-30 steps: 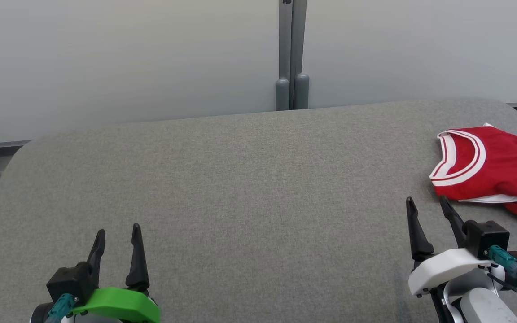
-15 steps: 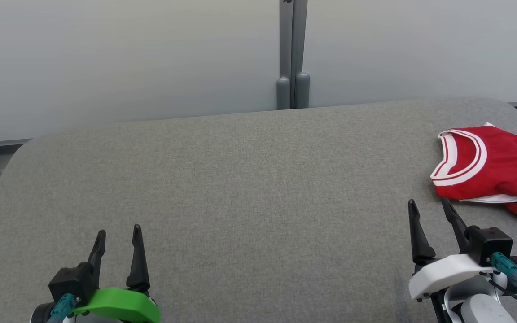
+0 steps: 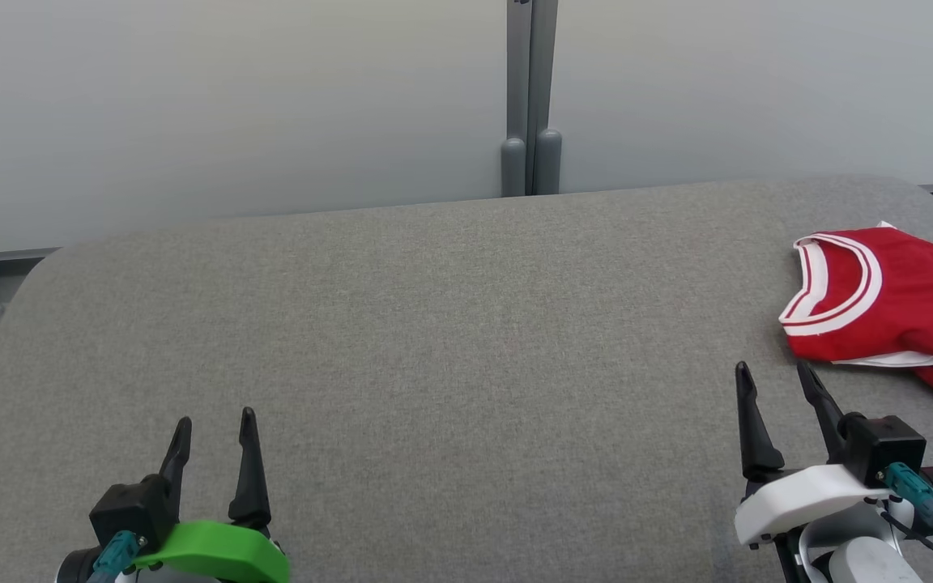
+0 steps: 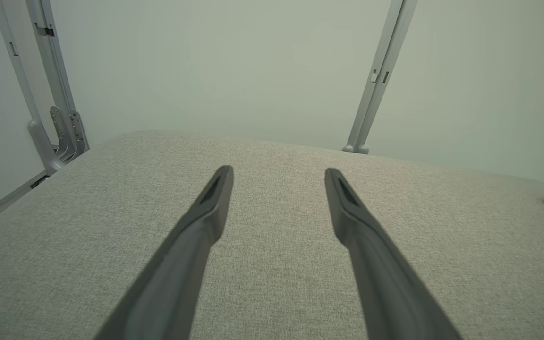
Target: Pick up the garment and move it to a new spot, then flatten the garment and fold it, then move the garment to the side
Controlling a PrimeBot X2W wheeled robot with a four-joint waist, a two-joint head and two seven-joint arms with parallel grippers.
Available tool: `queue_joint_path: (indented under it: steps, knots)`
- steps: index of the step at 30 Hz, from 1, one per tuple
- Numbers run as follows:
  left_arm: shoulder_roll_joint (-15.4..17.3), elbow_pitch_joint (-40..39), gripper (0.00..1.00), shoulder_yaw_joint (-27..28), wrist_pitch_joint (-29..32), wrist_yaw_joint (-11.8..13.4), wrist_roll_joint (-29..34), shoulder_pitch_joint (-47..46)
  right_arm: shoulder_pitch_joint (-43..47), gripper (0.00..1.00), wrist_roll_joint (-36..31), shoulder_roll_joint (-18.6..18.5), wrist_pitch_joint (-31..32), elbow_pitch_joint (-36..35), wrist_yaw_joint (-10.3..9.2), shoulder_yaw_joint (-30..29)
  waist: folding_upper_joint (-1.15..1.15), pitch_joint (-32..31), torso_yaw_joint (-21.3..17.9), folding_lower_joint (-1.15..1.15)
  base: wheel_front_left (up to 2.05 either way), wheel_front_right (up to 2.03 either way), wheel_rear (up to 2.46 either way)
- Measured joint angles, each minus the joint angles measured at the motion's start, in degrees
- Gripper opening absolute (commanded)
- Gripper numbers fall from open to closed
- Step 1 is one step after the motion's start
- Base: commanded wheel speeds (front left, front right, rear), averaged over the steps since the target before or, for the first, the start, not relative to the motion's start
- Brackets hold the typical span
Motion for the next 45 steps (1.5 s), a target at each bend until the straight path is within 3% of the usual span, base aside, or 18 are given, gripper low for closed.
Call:
queue_joint_path:
  steps: [14,15,26,45]
  knots:
    - [-0.01,0.25,1.0,0.14,0.1,0.0,0.0,0.0,0.99,1.0,-0.62,0.41,0.02,-1.07,0.0,-0.44,0.0,0.09,0.05,0.0,0.0,0.0,0.0]
    - [-0.03,0.35,0.0,0.12,0.1,-0.01,0.0,0.01,1.0,0.0,-0.71,0.44,0.02,-0.99,0.01,-0.43,0.0,0.1,0.05,0.0,0.0,0.0,0.0]
    - [-0.63,3.99,0.0,0.44,0.94,-0.36,-2.75,1.61,3.37,0.0,1.71,1.58,0.13,1.85,0.74,-0.2,0.0,0.33,0.1,0.0,0.0,0.0,0.0]
    - [-0.65,4.43,0.0,2.9,4.9,-2.88,-17.08,1.3,3.0,0.0,18.72,2.1,3.65,1.67,3.04,-3.24,0.0,1.25,0.48,0.0,0.0,0.0,0.0]
